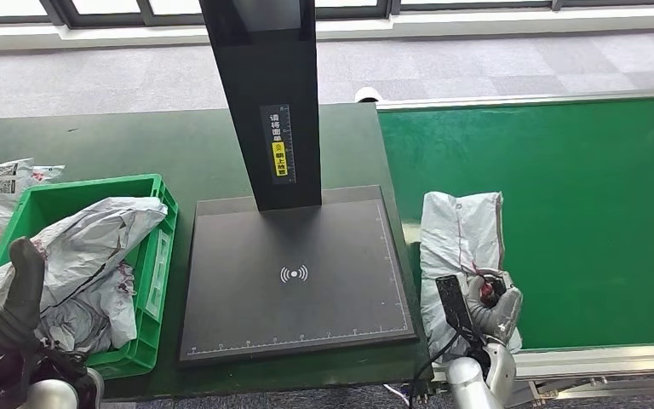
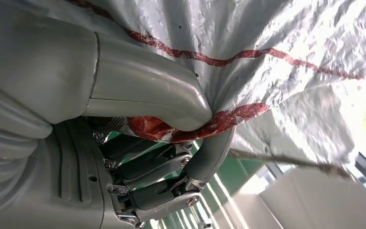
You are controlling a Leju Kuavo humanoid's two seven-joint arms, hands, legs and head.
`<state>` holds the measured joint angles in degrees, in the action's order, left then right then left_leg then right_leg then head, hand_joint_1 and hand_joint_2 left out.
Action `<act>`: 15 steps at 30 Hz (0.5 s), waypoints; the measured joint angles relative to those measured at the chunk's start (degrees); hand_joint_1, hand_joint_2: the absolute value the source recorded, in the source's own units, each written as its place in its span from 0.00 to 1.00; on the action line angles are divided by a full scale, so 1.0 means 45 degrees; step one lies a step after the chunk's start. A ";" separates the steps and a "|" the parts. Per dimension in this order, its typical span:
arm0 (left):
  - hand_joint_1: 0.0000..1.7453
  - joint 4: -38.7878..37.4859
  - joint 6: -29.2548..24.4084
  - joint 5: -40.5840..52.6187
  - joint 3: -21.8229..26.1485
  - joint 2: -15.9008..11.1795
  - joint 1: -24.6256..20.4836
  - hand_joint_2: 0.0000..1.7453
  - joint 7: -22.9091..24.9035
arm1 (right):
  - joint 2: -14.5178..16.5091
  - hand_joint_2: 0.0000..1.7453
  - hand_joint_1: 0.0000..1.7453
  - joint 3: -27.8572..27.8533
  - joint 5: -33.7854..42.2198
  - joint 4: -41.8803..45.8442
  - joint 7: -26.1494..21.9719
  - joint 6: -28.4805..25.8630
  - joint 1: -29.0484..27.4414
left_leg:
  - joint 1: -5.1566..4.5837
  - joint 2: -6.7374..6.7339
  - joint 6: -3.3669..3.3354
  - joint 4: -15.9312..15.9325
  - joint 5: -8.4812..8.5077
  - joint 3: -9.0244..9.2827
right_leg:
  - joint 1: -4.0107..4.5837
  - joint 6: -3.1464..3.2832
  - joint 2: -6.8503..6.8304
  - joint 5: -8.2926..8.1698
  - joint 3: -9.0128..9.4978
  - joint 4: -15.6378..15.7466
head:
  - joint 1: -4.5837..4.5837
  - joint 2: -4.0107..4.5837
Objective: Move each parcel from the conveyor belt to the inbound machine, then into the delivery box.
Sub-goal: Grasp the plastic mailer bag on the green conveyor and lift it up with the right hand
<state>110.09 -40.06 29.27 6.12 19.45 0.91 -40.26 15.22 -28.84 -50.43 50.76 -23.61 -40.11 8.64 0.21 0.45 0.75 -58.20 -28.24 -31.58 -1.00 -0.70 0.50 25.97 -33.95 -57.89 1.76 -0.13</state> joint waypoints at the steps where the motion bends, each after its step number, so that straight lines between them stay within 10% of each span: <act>1: 0.00 -0.0001 0.0000 -0.0004 -0.0022 0.0000 0.0000 1.00 0.0000 | 0.0138 1.00 1.00 -0.0086 0.0187 0.0529 -0.0309 -0.0018 -0.0111 | 0.0000 -0.0001 0.0000 0.0000 0.0000 0.0000 | 0.0000 0.0000 0.0001 0.0001 -0.0001 0.0000 | -0.0001 0.0000; 15: 0.00 -0.0012 0.0000 0.0017 -0.0166 0.0000 -0.0022 1.00 0.0000 | 0.0817 1.00 1.00 -0.0332 0.2970 0.5346 -0.3164 -0.0023 -0.1140 | -0.0002 -0.0008 -0.0001 -0.0001 0.0000 0.0006 | -0.0002 0.0000 0.0004 0.0000 0.0002 0.0000 | 0.0000 0.0000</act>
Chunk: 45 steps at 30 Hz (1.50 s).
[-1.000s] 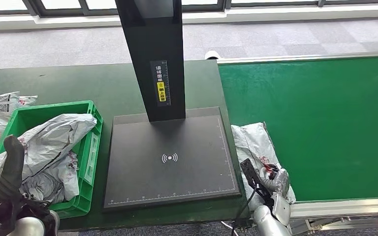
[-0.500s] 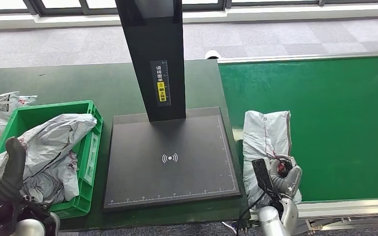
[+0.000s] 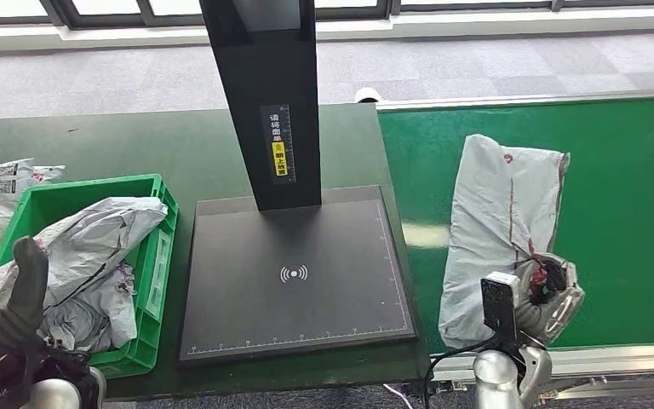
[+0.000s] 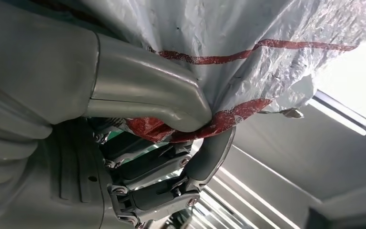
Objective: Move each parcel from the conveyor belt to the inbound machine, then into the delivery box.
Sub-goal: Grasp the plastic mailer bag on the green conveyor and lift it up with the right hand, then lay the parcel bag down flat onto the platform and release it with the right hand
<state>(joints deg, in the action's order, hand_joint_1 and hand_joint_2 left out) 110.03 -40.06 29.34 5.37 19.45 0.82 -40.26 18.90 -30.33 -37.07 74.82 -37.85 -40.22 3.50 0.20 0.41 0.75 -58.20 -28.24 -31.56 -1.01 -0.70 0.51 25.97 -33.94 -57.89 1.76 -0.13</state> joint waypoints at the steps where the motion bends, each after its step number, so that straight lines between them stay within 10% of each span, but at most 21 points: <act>1: 0.00 -0.0001 0.0000 0.0002 -0.0009 0.0000 -0.0002 1.00 0.0000 | 0.0019 1.00 1.00 0.0022 0.0125 0.0335 -0.0177 0.0000 -0.0049 | 0.0000 -0.0001 0.0000 0.0000 0.0000 0.0000 | 0.0000 0.0000 0.0000 0.0000 0.0000 0.0000 | 0.0001 0.0000; 20: 0.00 -0.0177 0.0005 0.0089 -0.0384 -0.0012 -0.0101 1.00 0.0000 | 0.0066 1.00 1.00 0.5774 -0.0895 0.2469 0.0450 0.0025 -0.0734 | 0.0004 -0.0024 0.0004 0.0002 0.0003 0.0007 | 0.0002 0.0003 0.0034 -0.0002 0.0001 0.0000 | 0.0002 0.0000; 40: 0.00 -0.0436 0.0005 0.0240 -0.0679 -0.0034 -0.0202 1.00 0.0000 | -0.0001 1.00 1.00 0.9051 -0.0264 -0.3841 0.1166 0.2075 0.0727 | 0.0012 -0.0017 0.0013 0.0003 0.0006 -0.0001 | 0.0009 0.0004 0.0028 -0.0001 -0.0001 -0.0001 | 0.0002 0.0000; 41: 0.00 -0.0438 0.0005 0.0260 -0.0679 -0.0034 -0.0202 1.00 0.0000 | 0.0004 1.00 0.96 0.9051 -0.0180 -0.4196 0.1104 0.2136 0.0836 | 0.0011 -0.0017 0.0013 0.0003 0.0006 -0.0001 | 0.0009 0.0004 0.0028 -0.0001 -0.0001 -0.0001 | 0.0002 0.0000; 45: 0.00 -0.0438 0.0005 0.0297 -0.0679 -0.0034 -0.0200 1.00 0.0000 | 0.0081 1.00 0.00 0.9051 -0.0026 -0.5617 0.1073 0.2011 0.1354 | 0.0011 -0.0017 0.0013 0.0003 0.0006 0.0004 | 0.0010 0.0004 0.0028 -0.0002 -0.0001 -0.0002 | 0.0002 0.0000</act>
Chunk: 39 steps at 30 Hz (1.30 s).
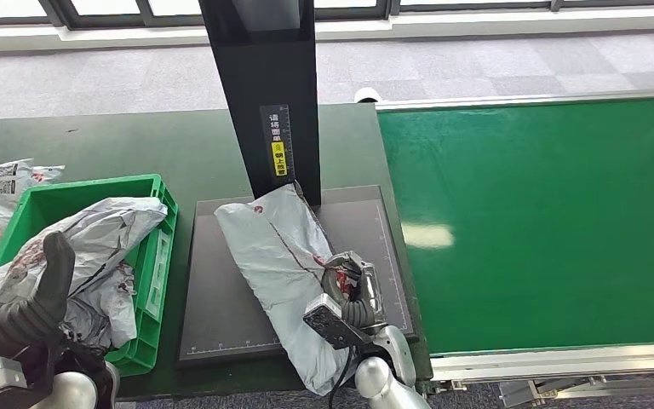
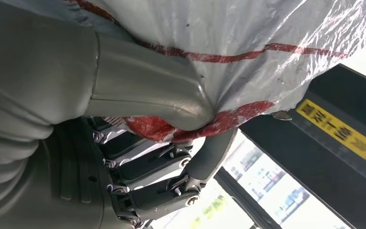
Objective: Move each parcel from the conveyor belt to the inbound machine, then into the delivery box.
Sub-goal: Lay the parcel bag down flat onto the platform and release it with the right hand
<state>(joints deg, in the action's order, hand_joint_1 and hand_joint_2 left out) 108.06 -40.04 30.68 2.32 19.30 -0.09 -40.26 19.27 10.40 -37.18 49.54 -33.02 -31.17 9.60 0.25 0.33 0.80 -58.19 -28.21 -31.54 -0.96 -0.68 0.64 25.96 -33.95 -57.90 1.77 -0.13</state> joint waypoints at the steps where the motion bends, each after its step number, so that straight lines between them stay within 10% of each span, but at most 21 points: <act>1: 0.00 0.0000 0.0000 0.0005 0.0000 0.0000 0.0001 1.00 0.0000 | 0.0025 1.00 0.00 0.0001 0.0011 -0.0295 0.0023 -0.0109 0.0104 | 0.0000 0.0001 0.0000 0.0000 0.0000 0.0001 | 0.0001 0.0000 0.0000 0.0000 0.0000 0.0000 | -0.0001 0.0000; 17: 0.00 -0.0100 0.0000 0.0180 -0.0017 0.0000 -0.0016 1.00 0.0000 | 0.0167 1.00 0.00 -0.0004 0.1599 -0.1342 -0.1406 -0.1349 0.0663 | -0.0001 -0.0001 0.0001 -0.0001 0.0001 0.0003 | -0.0001 0.0000 0.0004 0.0000 -0.0008 0.0000 | -0.0001 0.0000; 39: 0.00 -0.5353 0.0974 -0.0028 -0.2772 -0.0130 -0.1259 1.00 0.0651 | -0.0081 1.00 0.00 0.0084 0.3130 0.7045 -0.1593 -0.1991 -0.0722 | -0.0010 -0.0026 0.0000 -0.0005 -0.0002 0.0011 | -0.0006 0.0002 0.0040 -0.0009 -0.0020 0.0001 | -0.0001 0.0000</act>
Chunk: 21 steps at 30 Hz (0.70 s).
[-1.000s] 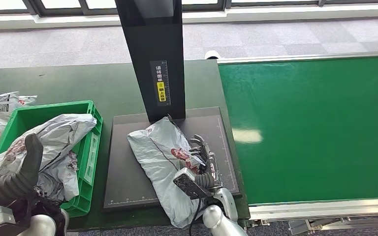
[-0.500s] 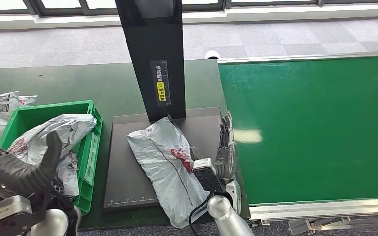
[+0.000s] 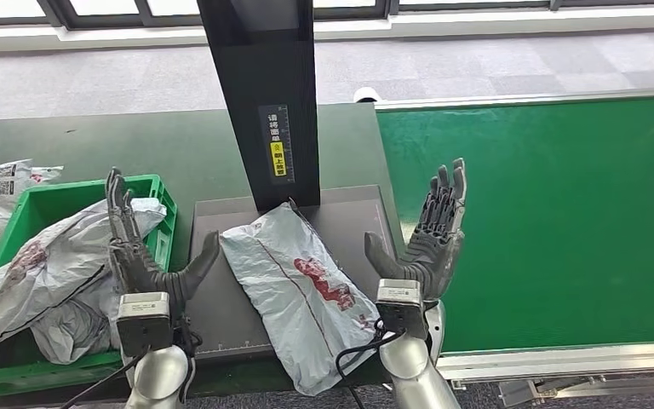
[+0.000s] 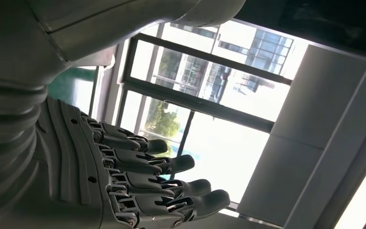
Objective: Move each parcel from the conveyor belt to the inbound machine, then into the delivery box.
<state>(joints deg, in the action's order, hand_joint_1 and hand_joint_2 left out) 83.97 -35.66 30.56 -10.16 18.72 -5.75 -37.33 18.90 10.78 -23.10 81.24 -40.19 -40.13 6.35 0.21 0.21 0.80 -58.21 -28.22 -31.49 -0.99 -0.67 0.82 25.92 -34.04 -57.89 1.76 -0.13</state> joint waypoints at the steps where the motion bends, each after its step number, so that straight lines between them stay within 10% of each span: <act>1: 0.00 -0.0255 0.0121 0.0087 -0.0107 0.0006 -0.0057 1.00 0.0062 | -0.0004 1.00 0.00 -0.0001 -0.0010 0.0131 0.0001 0.0000 -0.0019 | 0.0000 0.0001 0.0000 0.0000 0.0000 0.0000 | 0.0000 0.0000 0.0000 0.0000 0.0001 0.0000 | -0.0001 0.0000; 21: 0.00 -0.2994 0.0643 0.0456 -0.1283 0.0073 -0.0583 1.00 0.0221 | -0.0042 1.00 0.00 -0.0036 -0.0004 0.0881 0.0004 -0.0001 -0.0142 | 0.0001 -0.0002 0.0000 0.0001 0.0000 -0.0002 | 0.0000 -0.0001 0.0009 -0.0001 -0.0007 0.0000 | 0.0001 0.0000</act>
<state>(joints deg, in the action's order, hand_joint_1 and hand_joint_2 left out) 70.50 -32.76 32.61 -15.93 19.04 -8.37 -36.34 18.71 10.61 -23.11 85.21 -40.17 -40.13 5.71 0.21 0.20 0.80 -58.21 -28.22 -31.50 -0.99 -0.68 0.86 25.92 -34.07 -57.89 1.77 -0.13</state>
